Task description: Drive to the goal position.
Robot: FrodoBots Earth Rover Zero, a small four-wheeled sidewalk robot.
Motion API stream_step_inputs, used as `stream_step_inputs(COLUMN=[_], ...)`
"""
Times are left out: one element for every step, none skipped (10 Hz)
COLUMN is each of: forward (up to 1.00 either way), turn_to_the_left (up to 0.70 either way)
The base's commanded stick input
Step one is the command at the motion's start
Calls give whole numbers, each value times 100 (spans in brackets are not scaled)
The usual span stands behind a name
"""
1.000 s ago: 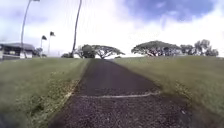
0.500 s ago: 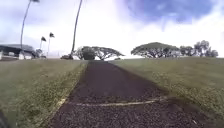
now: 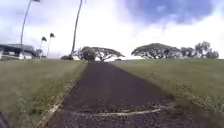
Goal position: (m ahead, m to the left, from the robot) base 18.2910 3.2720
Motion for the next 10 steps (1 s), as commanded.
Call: stream_step_inputs(forward=[50, 50, 50, 50, 50, 50, 50, 50, 50, 50], turn_to_the_left=[0, 0, 0, 0, 0, 0, 0, 0, 0, 0])
